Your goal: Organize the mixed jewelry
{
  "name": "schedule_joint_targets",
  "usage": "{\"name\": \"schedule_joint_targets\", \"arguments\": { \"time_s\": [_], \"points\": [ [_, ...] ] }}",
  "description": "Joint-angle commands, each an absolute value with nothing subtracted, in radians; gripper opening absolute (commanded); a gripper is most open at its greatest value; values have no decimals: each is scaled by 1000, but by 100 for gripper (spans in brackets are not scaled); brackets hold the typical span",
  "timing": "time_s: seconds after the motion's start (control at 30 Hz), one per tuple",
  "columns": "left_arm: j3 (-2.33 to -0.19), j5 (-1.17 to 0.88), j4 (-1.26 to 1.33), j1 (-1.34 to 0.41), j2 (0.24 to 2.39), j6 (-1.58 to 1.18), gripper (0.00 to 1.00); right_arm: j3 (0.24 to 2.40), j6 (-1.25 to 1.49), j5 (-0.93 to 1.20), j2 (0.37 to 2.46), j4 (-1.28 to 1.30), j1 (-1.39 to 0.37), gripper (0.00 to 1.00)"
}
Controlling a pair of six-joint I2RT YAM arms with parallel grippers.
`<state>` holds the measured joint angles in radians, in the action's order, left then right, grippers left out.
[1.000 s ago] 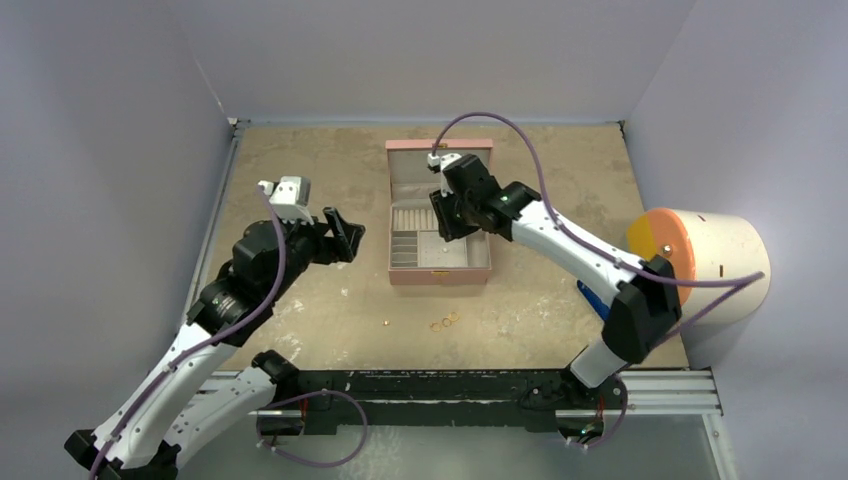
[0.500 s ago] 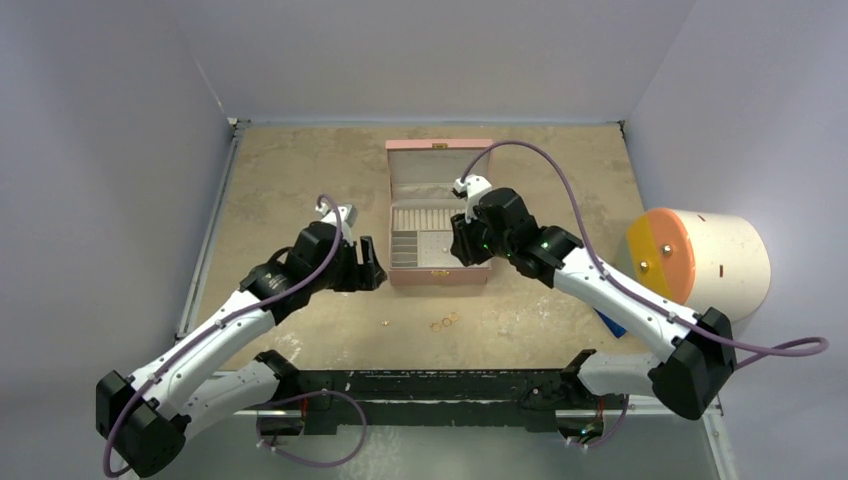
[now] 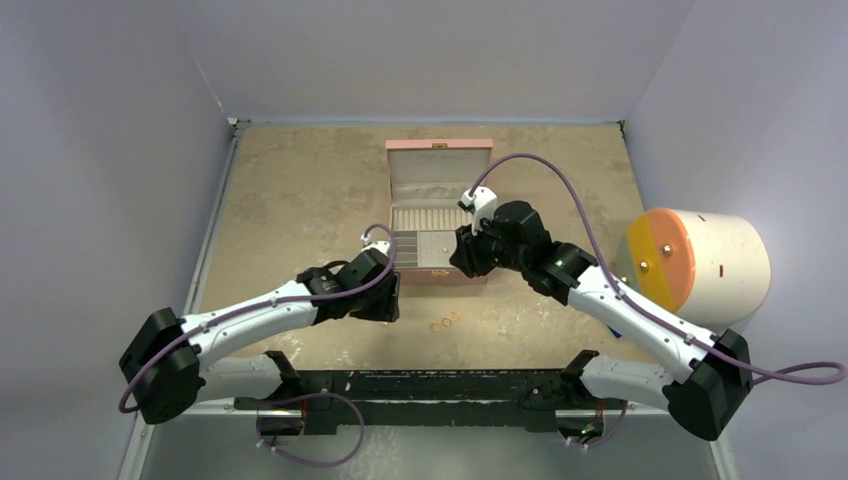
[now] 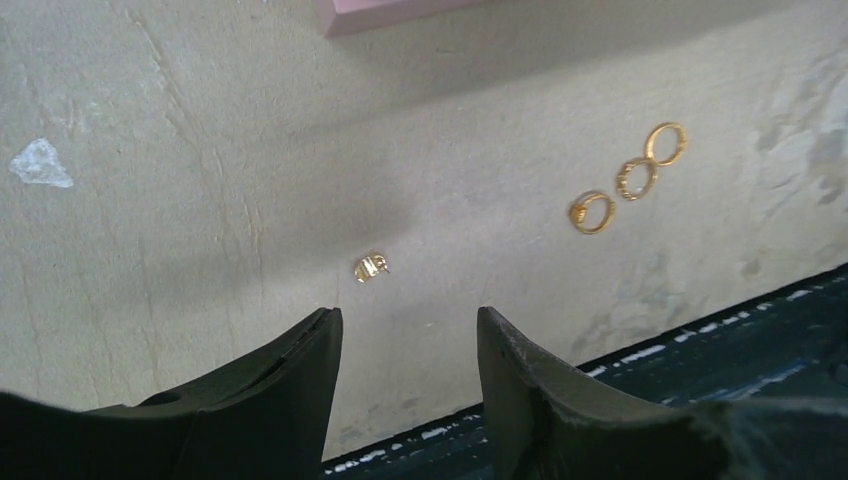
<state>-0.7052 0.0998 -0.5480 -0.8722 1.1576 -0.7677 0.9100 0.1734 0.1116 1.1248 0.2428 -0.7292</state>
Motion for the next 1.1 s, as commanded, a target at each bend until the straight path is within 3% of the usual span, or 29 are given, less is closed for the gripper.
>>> {"name": "schedule_joint_targets", "arguments": {
  "time_s": [0.0,0.33,0.67,1.07],
  "points": [
    [-741,204,-538,-908,1237,-763,50,892,145,144,1082,202,-732,37],
    [-810,294,-554,-970,1387,-721,40,854,136,131,1030,222,-733,37],
    [-827,327,-572,-990,1428,-704,28,851,137,132,1037,216,-732,37],
    [-817,316,-565,-998,1448,-688,20,856,143,129,1041,223,-732,37]
  ]
}}
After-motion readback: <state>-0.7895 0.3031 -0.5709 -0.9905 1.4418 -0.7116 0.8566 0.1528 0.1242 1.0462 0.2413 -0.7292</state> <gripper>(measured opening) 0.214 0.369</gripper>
